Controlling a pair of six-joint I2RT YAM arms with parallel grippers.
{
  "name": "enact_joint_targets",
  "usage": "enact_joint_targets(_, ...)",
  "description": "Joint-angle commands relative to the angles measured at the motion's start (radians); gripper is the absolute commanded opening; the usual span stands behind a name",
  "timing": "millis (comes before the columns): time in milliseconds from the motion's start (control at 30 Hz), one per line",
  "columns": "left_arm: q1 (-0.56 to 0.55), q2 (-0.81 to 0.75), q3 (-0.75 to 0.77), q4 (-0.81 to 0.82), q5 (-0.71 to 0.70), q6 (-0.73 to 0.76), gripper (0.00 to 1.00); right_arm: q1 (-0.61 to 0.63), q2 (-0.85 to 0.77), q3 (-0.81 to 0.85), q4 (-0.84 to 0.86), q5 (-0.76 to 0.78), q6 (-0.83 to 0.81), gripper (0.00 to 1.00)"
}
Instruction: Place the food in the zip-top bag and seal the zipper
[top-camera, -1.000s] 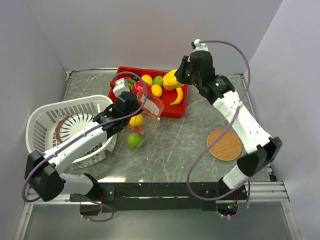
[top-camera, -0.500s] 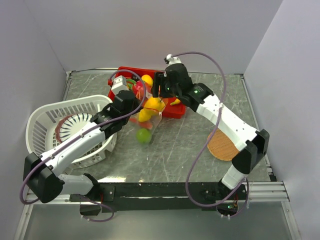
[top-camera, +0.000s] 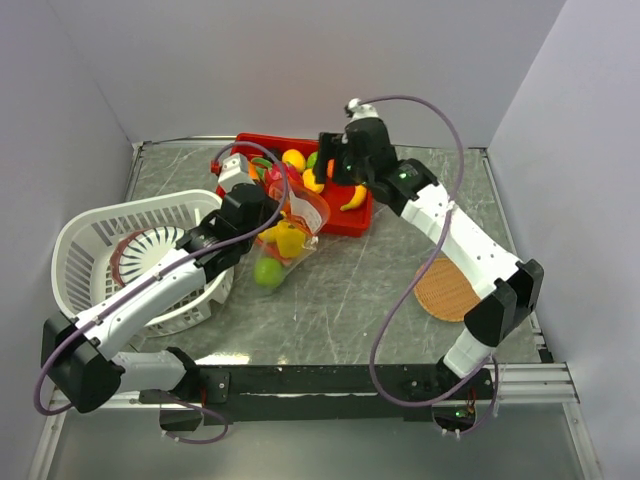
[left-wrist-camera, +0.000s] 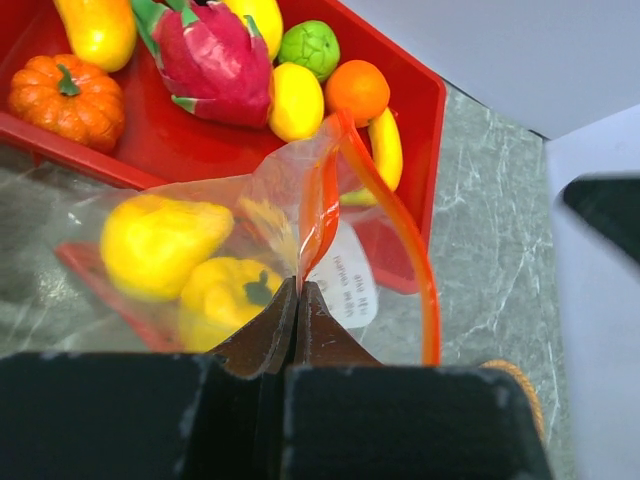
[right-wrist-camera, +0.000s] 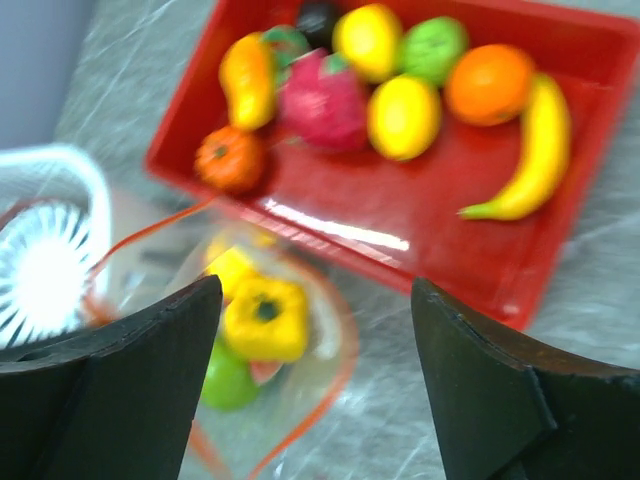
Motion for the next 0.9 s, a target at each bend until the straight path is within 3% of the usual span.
enact_joint_targets(0, 0.001, -0.053, -0.01, 0.022, -0.044, -0.018, 0.01, -0.131, 0.028, 0.029, 0.058, -0.029, 0.0, 0.79)
enact_joint_targets(200, 0.001, -0.096, -0.018, -0.005, -0.058, -0.021, 0.01, -0.209, 0.239, 0.136, 0.107, -0.088, -0.015, 0.73)
enact_joint_targets(367, 0.001, -0.131, -0.018, -0.026, -0.048, -0.023, 0.01, -0.254, 0.422, 0.213, 0.216, -0.108, -0.039, 0.74)
enact_joint_targets(633, 0.001, -0.16, -0.009, -0.051, -0.025, -0.032, 0.01, -0.294, 0.677, 0.438, 0.233, -0.128, -0.032, 0.76)
enact_joint_targets(867, 0.001, -0.146, 0.016, -0.063, -0.027, -0.021, 0.01, -0.303, 0.769, 0.49, 0.256, -0.152, -0.02, 0.8)
